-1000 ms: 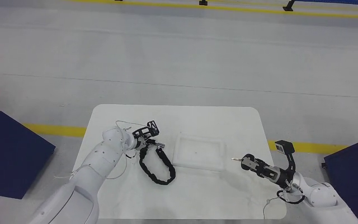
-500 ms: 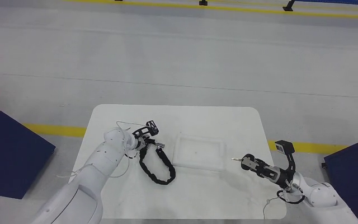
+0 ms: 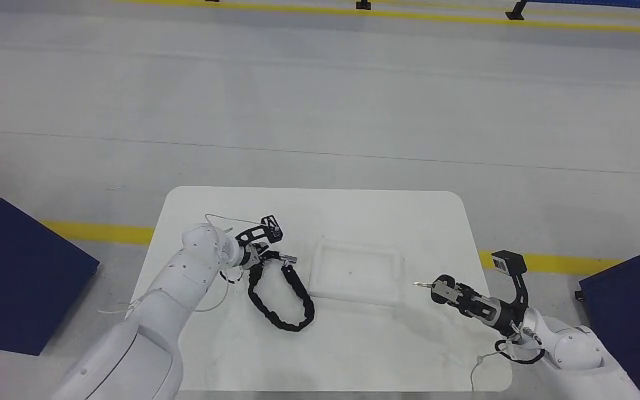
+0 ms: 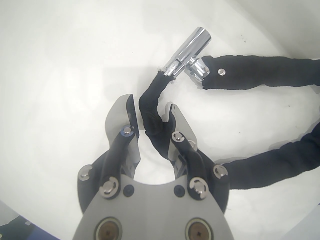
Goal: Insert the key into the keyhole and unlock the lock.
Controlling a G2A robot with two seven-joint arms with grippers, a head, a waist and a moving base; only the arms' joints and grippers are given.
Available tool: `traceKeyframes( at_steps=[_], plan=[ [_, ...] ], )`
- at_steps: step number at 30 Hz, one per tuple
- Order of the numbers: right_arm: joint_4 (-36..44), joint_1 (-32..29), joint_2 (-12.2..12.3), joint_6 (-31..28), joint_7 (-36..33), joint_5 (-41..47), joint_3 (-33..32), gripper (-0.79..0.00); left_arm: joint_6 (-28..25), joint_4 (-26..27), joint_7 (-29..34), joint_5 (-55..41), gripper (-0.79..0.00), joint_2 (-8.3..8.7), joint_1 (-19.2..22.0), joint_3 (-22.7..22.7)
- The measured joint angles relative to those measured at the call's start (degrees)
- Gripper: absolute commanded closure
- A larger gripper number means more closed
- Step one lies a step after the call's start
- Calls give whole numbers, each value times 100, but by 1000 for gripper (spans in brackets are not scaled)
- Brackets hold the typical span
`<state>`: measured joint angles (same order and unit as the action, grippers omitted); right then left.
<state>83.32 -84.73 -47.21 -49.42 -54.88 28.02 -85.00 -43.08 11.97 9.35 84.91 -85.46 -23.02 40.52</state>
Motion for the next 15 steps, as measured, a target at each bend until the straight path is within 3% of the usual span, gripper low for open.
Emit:
traceKeyframes(
  at_steps=[8, 12, 15],
  plan=[
    [0, 0, 0, 0, 0, 0, 0, 0, 146, 25, 206, -107, -203, -47, -80, 4],
    [0, 0, 0, 0, 0, 0, 0, 0, 122, -4, 341, -167, 0, -70, -89, 7],
    [0, 0, 0, 0, 0, 0, 0, 0, 106, -21, 376, -220, 0, -78, -81, 20]
  ],
)
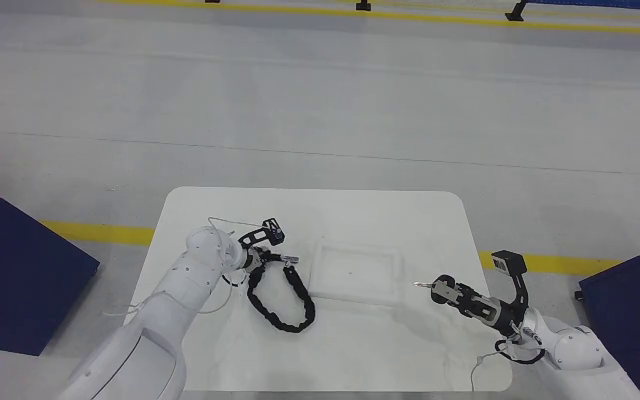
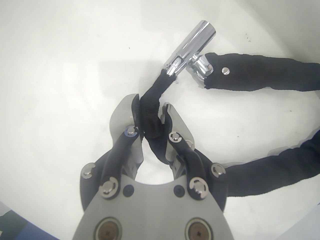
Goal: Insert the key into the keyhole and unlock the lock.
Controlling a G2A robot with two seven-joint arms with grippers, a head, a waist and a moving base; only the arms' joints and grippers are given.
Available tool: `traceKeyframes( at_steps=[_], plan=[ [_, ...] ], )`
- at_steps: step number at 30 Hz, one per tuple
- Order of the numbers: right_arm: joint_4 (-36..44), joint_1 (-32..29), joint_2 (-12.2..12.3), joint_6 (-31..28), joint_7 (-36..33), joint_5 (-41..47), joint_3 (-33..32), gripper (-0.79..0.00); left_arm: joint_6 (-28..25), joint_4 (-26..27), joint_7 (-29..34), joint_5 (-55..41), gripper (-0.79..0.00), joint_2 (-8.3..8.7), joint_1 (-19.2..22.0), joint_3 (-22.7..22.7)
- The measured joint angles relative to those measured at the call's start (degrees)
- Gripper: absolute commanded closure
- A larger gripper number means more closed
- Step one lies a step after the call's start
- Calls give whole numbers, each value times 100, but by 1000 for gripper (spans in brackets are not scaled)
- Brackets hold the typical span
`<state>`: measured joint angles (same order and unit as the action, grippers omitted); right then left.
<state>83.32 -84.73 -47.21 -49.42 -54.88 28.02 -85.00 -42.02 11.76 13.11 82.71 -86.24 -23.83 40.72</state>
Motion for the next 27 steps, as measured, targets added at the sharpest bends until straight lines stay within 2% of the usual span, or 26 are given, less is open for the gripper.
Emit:
traceKeyframes(
  at_steps=[9, 16, 22, 27],
  plan=[
    [0, 0, 0, 0, 0, 0, 0, 0, 209, 70, -333, 199, 0, 48, 49, -68],
    [0, 0, 0, 0, 0, 0, 0, 0, 940, 371, -1331, 1016, 0, 173, -9, -333],
    [0, 0, 0, 0, 0, 0, 0, 0, 2192, 783, -2320, 1959, 0, 357, -281, -575],
    [0, 0, 0, 0, 0, 0, 0, 0, 3792, 1362, -2519, 2662, 0, 572, -714, -612]
  ],
)
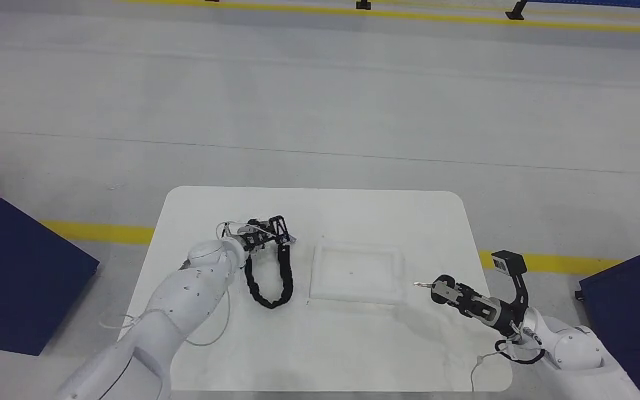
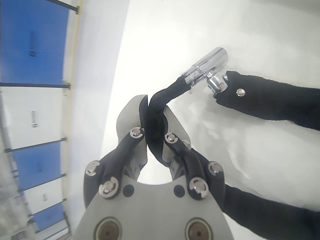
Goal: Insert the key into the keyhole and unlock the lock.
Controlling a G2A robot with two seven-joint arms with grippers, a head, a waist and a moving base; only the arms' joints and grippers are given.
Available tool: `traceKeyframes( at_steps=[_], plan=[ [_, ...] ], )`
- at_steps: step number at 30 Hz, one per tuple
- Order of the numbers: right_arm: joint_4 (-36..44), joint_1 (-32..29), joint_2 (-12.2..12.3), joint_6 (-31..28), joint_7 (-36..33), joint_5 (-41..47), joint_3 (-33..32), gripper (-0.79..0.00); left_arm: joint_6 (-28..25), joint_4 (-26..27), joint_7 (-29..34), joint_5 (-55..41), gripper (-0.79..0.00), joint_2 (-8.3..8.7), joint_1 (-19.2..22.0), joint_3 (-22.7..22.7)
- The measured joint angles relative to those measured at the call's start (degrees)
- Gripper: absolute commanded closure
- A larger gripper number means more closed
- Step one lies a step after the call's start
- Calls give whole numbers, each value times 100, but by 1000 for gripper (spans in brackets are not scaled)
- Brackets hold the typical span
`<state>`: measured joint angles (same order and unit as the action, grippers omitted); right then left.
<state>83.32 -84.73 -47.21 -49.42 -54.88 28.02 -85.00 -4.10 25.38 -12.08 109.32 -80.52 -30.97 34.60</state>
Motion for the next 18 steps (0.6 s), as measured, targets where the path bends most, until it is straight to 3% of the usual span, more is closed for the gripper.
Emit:
traceKeyframes(
  at_steps=[4, 9, 13, 18],
  plan=[
    [0, 0, 0, 0, 0, 0, 0, 0, 1044, 776, 97, 231, 0, 245, -443, 242],
    [0, 0, 0, 0, 0, 0, 0, 0, 1880, 2407, 403, 567, 0, 713, -1303, 892],
    [0, 0, 0, 0, 0, 0, 0, 0, 1761, 4115, 478, 864, 0, 1117, -2262, 1624],
    [0, 0, 0, 0, 0, 0, 0, 0, 1217, 6122, -157, 825, 0, 1487, -3589, 2566]
  ],
)
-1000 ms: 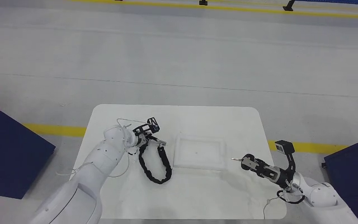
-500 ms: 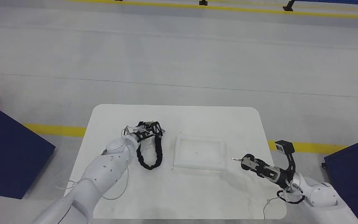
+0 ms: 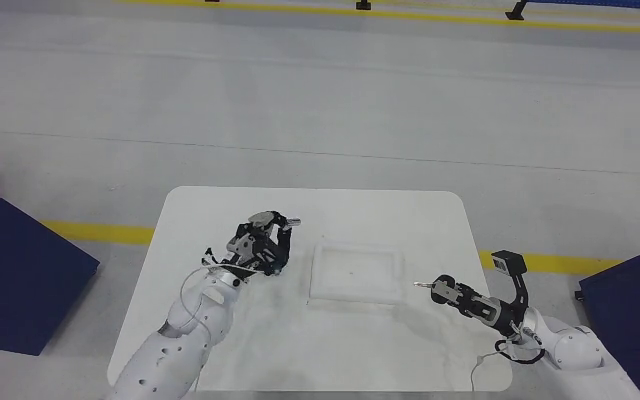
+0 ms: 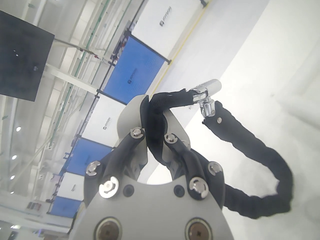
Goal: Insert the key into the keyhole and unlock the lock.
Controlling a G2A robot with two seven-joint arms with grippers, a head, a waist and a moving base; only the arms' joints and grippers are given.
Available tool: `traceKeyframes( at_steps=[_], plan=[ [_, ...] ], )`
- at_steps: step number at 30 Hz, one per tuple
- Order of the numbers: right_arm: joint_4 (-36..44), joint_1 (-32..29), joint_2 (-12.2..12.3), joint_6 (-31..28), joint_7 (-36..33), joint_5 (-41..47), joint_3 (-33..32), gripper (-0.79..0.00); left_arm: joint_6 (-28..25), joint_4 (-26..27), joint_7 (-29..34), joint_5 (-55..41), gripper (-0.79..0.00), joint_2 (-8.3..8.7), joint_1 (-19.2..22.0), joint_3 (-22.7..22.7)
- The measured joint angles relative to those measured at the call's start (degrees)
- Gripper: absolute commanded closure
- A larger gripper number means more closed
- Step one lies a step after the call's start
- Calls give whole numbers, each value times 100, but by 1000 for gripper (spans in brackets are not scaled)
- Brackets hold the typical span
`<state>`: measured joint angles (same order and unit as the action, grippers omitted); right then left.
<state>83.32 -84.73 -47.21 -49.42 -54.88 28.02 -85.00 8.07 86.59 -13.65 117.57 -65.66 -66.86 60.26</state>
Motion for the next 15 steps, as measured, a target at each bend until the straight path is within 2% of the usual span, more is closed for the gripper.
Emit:
traceKeyframes(
  at_steps=[3, 7, 9, 15],
  plan=[
    [0, 0, 0, 0, 0, 0, 0, 0, -282, 658, -480, -279, 0, 106, -577, 388],
    [0, 0, 0, 0, 0, 0, 0, 0, -728, 1118, -746, -926, 0, 149, -1034, 651],
    [0, 0, 0, 0, 0, 0, 0, 0, -1030, 1207, -766, -1374, 0, 148, -1123, 675],
    [0, 0, 0, 0, 0, 0, 0, 0, -977, 1201, -763, -1300, 0, 147, -1117, 672]
  ],
)
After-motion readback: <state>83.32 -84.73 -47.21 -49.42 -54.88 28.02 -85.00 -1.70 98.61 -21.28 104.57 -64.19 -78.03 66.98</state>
